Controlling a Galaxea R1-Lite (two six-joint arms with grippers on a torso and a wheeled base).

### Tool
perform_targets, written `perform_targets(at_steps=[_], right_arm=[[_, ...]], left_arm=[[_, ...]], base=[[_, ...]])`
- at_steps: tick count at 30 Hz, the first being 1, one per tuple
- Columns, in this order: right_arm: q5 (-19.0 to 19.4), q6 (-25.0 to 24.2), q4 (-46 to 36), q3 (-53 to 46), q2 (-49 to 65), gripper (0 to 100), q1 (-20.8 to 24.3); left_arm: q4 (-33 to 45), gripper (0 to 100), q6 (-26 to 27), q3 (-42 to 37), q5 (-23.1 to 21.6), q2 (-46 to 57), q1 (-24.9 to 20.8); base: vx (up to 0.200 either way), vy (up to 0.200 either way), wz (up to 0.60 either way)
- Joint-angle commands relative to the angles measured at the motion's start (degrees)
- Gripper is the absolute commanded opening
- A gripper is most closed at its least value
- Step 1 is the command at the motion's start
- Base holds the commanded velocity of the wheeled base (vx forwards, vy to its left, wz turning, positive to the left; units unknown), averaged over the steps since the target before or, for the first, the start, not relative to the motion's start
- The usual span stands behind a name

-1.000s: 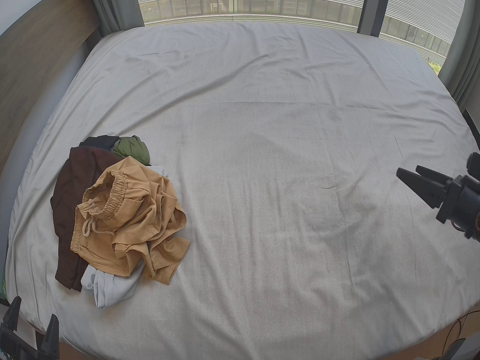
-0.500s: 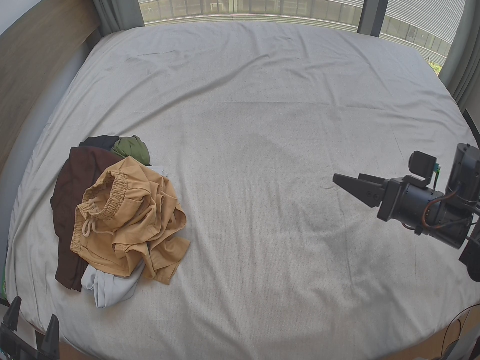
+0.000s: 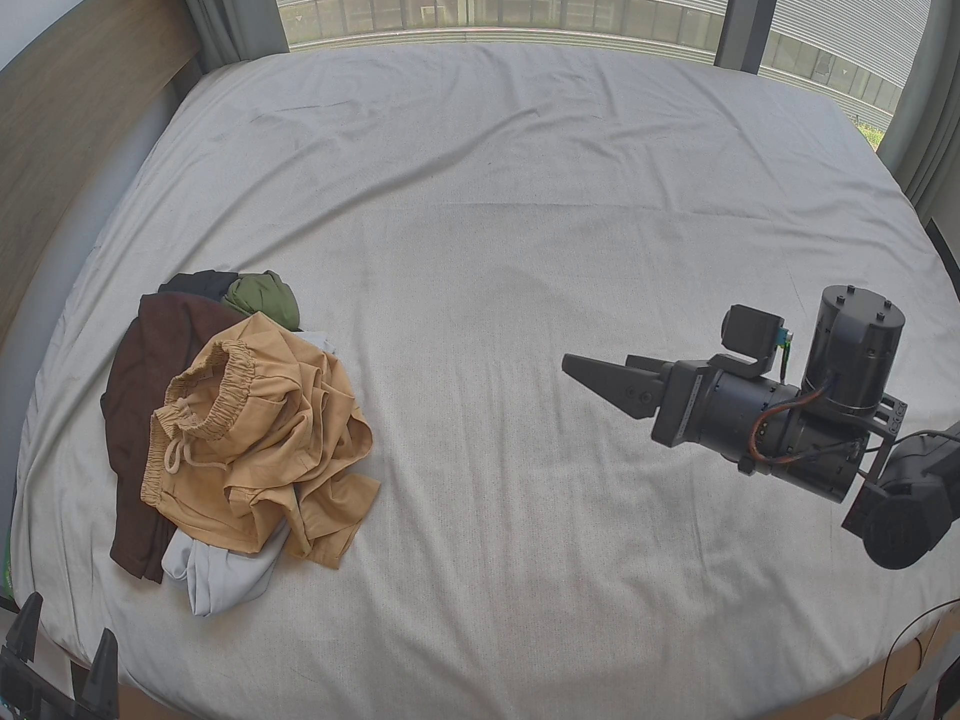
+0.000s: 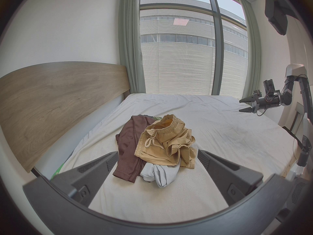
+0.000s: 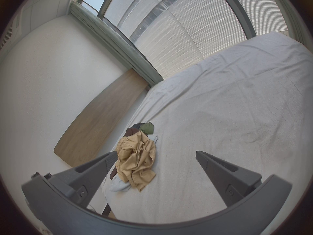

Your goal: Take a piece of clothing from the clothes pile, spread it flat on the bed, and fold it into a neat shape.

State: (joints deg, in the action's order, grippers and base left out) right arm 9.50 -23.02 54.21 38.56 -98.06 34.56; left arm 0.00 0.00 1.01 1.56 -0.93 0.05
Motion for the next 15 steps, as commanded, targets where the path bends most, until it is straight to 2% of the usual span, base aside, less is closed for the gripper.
perform_targets(at_steps=[1,11,15], right_arm=[[-0.53,-0.01,1.95,0.38,-3.54,100,0.6],[-0.62,-0.19,1.86,-0.33,-3.19,100,0.6],[-0.53,-0.28,2.13,-1.47,-3.28,100,0.6]], left_arm=[[0.0,100,0.0,-1.01,0.02,0.66,0.04],[0.0,100,0.18,-1.01,-0.15,0.75,0.04],[-0.44,100,0.35,-1.01,-1.56,0.75,0.04]], base=[[0.0,0.0,0.0],[0.0,0.0,0.0],[0.0,0.0,0.0]])
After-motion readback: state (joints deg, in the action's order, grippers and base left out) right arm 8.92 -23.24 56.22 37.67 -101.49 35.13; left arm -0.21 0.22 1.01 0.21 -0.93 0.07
